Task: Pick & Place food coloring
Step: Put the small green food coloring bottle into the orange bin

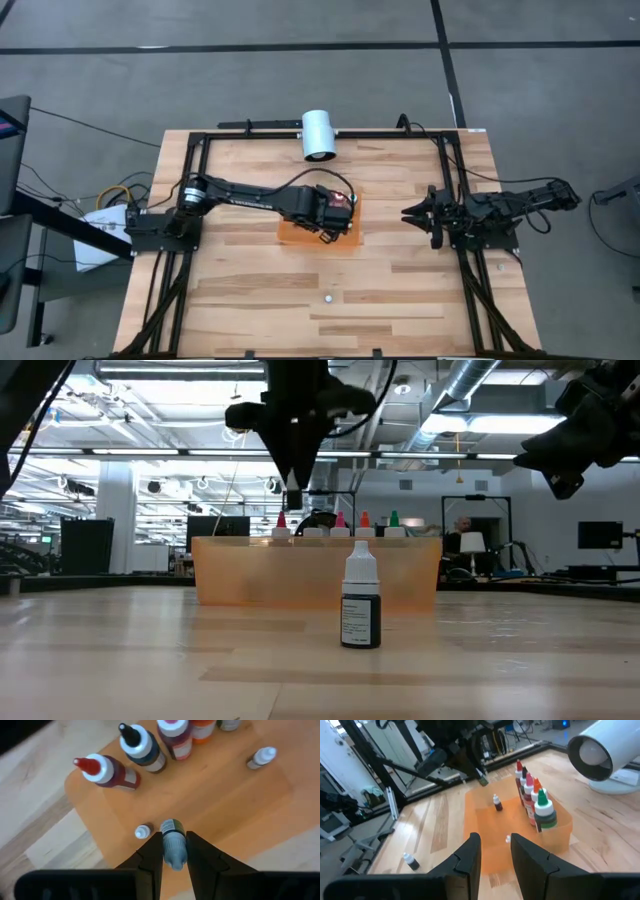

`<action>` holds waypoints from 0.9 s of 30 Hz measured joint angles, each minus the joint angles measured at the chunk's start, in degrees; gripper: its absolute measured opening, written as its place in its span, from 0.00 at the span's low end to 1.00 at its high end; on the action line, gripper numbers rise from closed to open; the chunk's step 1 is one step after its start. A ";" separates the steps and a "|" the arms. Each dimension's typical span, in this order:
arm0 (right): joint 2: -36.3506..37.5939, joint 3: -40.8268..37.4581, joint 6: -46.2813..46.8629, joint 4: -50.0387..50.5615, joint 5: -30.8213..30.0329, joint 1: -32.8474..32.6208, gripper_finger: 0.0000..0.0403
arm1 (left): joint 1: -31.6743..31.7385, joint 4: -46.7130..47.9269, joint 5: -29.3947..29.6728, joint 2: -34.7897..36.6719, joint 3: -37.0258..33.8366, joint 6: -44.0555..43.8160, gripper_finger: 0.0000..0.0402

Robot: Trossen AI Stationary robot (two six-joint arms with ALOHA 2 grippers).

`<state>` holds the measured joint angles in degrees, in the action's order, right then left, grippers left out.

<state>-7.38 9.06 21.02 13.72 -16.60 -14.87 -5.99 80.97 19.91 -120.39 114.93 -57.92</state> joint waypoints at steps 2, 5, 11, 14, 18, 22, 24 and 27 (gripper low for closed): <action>-0.31 0.00 0.02 0.07 -0.01 0.00 0.24 | 0.16 0.46 0.53 -0.93 0.07 0.39 0.15; -0.62 -0.03 0.01 0.82 -0.01 0.00 0.24 | 0.39 1.58 1.43 -2.26 -0.02 0.49 0.15; -1.25 -0.02 0.00 1.09 0.00 0.00 0.24 | 0.34 -1.58 2.42 -2.42 -2.97 1.34 0.15; -1.25 -0.02 0.01 1.15 0.00 0.00 0.24 | 0.37 -1.87 2.01 -2.38 -5.13 1.33 0.15; -1.25 -0.02 0.02 1.29 0.00 0.02 0.24 | 0.49 -4.47 0.07 -2.42 -8.54 1.32 0.15; -1.25 -0.02 0.00 1.29 0.00 0.01 0.24 | 0.54 -8.27 -1.71 -2.39 -11.18 1.39 0.15; -1.25 -0.02 0.01 1.29 0.00 0.02 0.24 | 0.54 -10.11 -2.25 -2.42 -12.20 2.02 0.15; -1.25 -0.02 0.00 1.29 0.00 0.02 0.24 | 0.54 -11.62 -3.00 -2.39 -13.54 2.99 0.15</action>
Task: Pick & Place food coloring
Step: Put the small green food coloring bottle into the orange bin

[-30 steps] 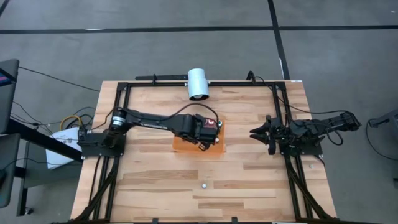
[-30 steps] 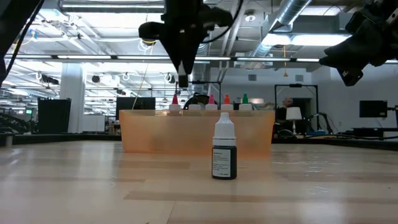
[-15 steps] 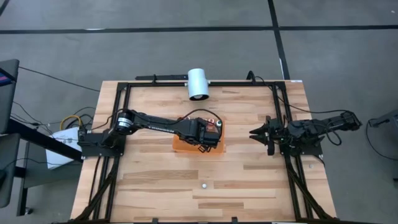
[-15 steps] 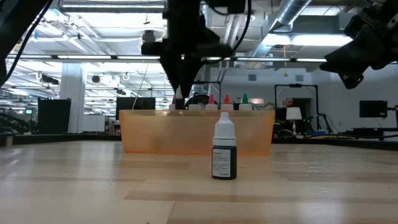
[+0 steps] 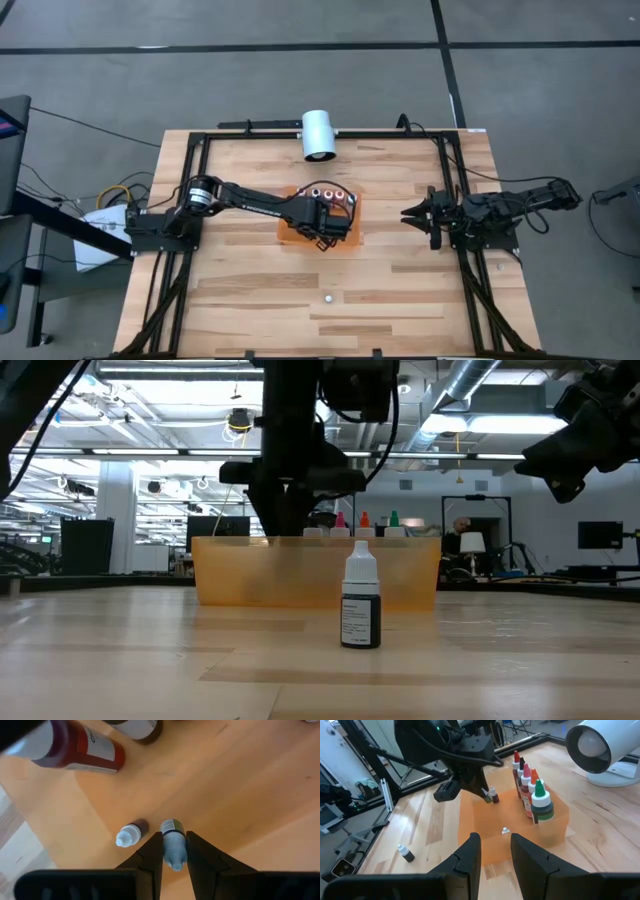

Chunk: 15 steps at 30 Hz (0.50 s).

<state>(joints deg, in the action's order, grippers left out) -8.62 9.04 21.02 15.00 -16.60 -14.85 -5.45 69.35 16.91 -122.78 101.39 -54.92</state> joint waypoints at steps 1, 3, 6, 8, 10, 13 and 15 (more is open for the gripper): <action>0.00 0.00 0.00 -0.01 0.00 0.00 0.24 | 0.07 -0.32 0.04 0.00 -0.35 0.05 0.15; 0.00 0.00 0.00 0.00 0.00 0.00 0.24 | 0.33 -0.56 0.01 0.00 -1.07 0.07 0.15; 0.00 0.00 0.00 -0.02 0.00 0.00 0.24 | 0.59 -1.43 -0.71 0.00 -2.78 0.51 0.15; 0.00 0.00 0.02 -0.02 -0.01 0.00 0.24 | 0.77 -3.34 -1.51 0.02 -3.84 0.71 0.15; 0.00 0.00 0.01 -0.02 0.00 -0.01 0.24 | 0.81 -4.07 -1.46 0.00 -4.51 0.75 0.16; 0.00 0.00 0.02 -0.02 0.00 0.00 0.24 | 0.97 -4.92 -1.26 0.02 -5.20 0.82 0.16; 0.00 0.00 0.02 -0.04 0.00 -0.01 0.24 | 1.15 -4.67 -1.22 0.02 -5.25 1.52 0.18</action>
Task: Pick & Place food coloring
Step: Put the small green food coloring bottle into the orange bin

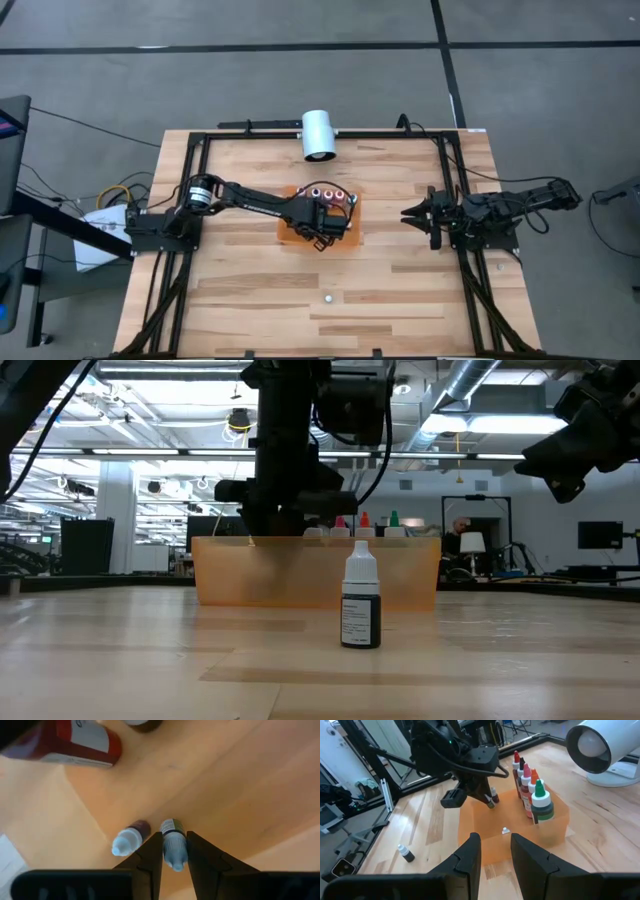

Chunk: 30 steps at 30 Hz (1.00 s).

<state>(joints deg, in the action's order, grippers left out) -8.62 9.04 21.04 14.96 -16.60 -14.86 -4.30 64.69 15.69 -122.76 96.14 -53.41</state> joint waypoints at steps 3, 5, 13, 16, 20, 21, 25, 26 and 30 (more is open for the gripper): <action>0.00 0.00 0.00 0.00 -0.01 0.01 0.24 | 0.28 -0.39 0.17 0.00 0.00 0.48 0.19; 0.00 0.00 0.00 0.00 0.00 0.01 0.24 | 0.54 -0.29 0.75 0.00 0.01 0.53 0.19; 0.00 0.00 1.68 -0.02 0.00 0.01 0.24 | 1.70 -0.37 0.73 0.00 0.02 2.27 0.20; 0.00 0.00 1.73 -0.02 0.00 0.01 0.24 | 1.82 -0.36 0.74 0.00 0.02 3.31 0.20; 0.00 0.00 2.12 -0.02 0.00 0.01 0.24 | 1.78 -0.41 0.63 0.00 0.02 3.56 0.20; 0.00 0.00 2.12 -0.02 0.00 0.01 0.24 | 1.78 -0.60 0.61 0.00 0.02 3.73 0.20; 0.00 0.00 2.13 -0.03 -0.01 0.01 0.24 | 1.78 -1.31 0.59 0.00 0.02 4.35 0.20; 0.00 0.00 2.13 -0.02 0.00 0.01 0.24 | 1.78 -1.29 0.59 0.00 0.02 4.35 0.20; 0.00 0.00 2.12 -0.02 0.00 0.01 0.24 | 1.78 -1.27 0.61 0.00 0.04 4.39 0.21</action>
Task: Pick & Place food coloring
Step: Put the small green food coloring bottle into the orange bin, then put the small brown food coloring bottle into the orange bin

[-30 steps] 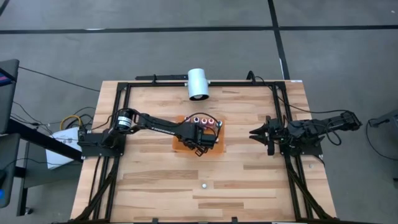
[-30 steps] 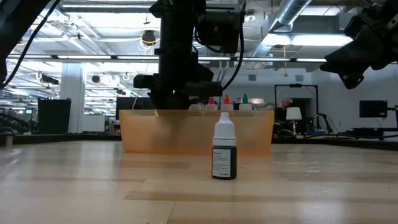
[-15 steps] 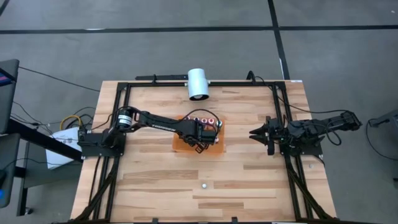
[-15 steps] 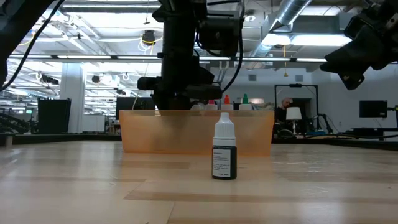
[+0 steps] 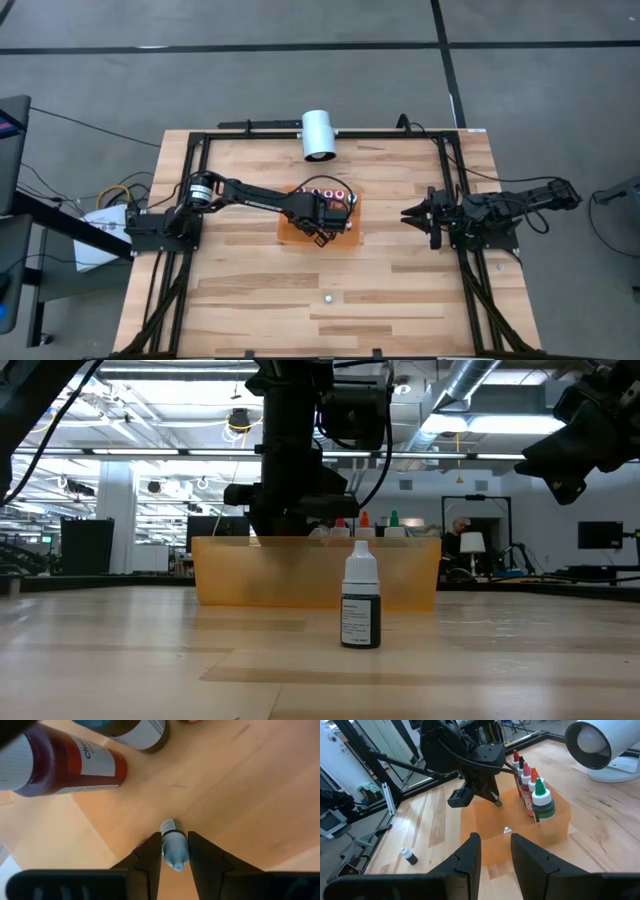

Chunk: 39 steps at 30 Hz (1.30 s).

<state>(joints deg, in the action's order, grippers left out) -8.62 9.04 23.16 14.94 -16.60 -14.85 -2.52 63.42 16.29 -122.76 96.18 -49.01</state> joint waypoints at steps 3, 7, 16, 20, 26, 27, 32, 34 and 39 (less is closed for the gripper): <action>0.00 0.00 0.00 0.00 -0.02 -0.01 0.24 | 0.00 0.00 0.00 0.00 0.00 0.00 0.26; 0.00 0.00 0.00 0.00 0.00 0.00 0.24 | 0.00 0.02 0.04 0.00 0.00 0.00 0.34; 0.00 0.00 -0.02 -0.01 -0.02 0.00 0.24 | 0.94 1.15 -0.19 1.81 0.02 0.37 0.42; 0.00 0.00 -0.02 -0.02 -0.02 0.00 0.24 | 1.21 3.88 -0.47 5.76 0.02 0.37 0.42; 0.01 0.00 2.95 -0.42 -0.01 0.00 0.24 | -0.78 8.65 1.21 13.74 0.07 1.62 0.42; 0.02 0.00 3.93 -0.67 0.00 0.00 0.24 | -1.42 9.42 1.51 15.09 0.09 1.80 0.42; 0.00 0.00 5.33 -1.73 0.02 -0.15 0.24 | -5.54 15.28 7.65 20.69 0.09 -1.61 0.42; -0.19 0.00 5.16 -3.61 0.19 -0.59 0.24 | -7.62 17.05 11.60 22.63 0.09 -3.05 0.42; -2.84 0.00 -0.62 -11.91 1.53 -2.74 0.24 | -12.22 18.17 16.96 26.10 0.07 -4.27 0.42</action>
<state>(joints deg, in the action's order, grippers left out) -11.46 9.04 22.53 3.03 -15.07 -17.59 -14.74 81.59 33.25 -96.66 96.25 -53.29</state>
